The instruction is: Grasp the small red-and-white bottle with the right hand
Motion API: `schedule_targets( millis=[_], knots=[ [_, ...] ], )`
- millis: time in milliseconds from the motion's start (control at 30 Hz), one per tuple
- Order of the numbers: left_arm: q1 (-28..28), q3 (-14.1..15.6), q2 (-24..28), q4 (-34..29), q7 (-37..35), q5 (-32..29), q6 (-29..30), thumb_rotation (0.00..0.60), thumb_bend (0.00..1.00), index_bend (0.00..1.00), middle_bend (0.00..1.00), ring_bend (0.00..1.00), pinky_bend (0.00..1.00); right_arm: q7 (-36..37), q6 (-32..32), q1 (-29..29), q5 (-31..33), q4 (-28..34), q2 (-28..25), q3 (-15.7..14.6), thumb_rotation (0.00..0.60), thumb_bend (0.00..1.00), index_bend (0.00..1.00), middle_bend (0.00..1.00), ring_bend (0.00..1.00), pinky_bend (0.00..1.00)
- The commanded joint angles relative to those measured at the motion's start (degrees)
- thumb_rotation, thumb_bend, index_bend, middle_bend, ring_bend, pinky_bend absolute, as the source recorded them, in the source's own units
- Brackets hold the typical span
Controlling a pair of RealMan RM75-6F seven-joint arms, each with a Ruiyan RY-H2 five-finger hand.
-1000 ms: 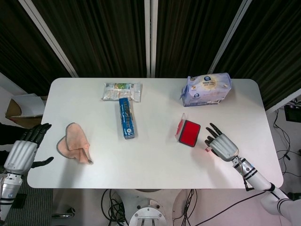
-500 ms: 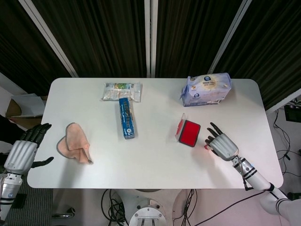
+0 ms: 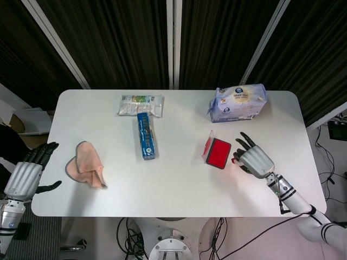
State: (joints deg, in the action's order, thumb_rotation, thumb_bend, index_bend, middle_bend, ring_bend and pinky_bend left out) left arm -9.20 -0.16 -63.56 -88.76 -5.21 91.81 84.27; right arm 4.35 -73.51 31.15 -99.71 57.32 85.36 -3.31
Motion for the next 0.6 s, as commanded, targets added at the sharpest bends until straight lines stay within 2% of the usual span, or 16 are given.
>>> schedule_targets(
  millis=[33, 100, 200, 600],
  knots=[
    [0.0, 0.0, -0.3, 0.4, -0.4, -0.1, -0.1, 0.597, 0.02, 0.06, 0.09, 0.08, 0.18, -8.9, 14.6, 5.4, 7.8, 16.4, -8.3, 3.7, 0.600, 0.27, 0.69, 0.59, 0.16, 0.00],
    [0.0, 0.1, -0.5, 0.7, -0.8, 0.0, -0.2, 0.597, 0.02, 0.06, 0.09, 0.08, 0.18, -12.7, 19.4, 7.2, 11.5, 22.2, -10.3, 5.3, 0.600, 0.27, 0.70, 0.59, 0.16, 0.00],
    [0.0, 0.2, -0.5, 1.1, -1.2, 0.0, -0.2, 0.596, 0.02, 0.06, 0.09, 0.08, 0.18, -17.1, 23.3, 9.2, 15.2, 26.0, -10.9, 7.1, 0.600, 0.27, 0.70, 0.59, 0.16, 0.00],
    [0.3, 0.0, -0.2, 2.5, -3.3, -0.7, -0.1, 0.597, 0.02, 0.06, 0.09, 0.08, 0.18, -23.7, 33.2, 14.2, 29.4, 27.8, -8.5, 10.1, 0.600, 0.28, 0.70, 0.59, 0.16, 0.00]
  ],
)
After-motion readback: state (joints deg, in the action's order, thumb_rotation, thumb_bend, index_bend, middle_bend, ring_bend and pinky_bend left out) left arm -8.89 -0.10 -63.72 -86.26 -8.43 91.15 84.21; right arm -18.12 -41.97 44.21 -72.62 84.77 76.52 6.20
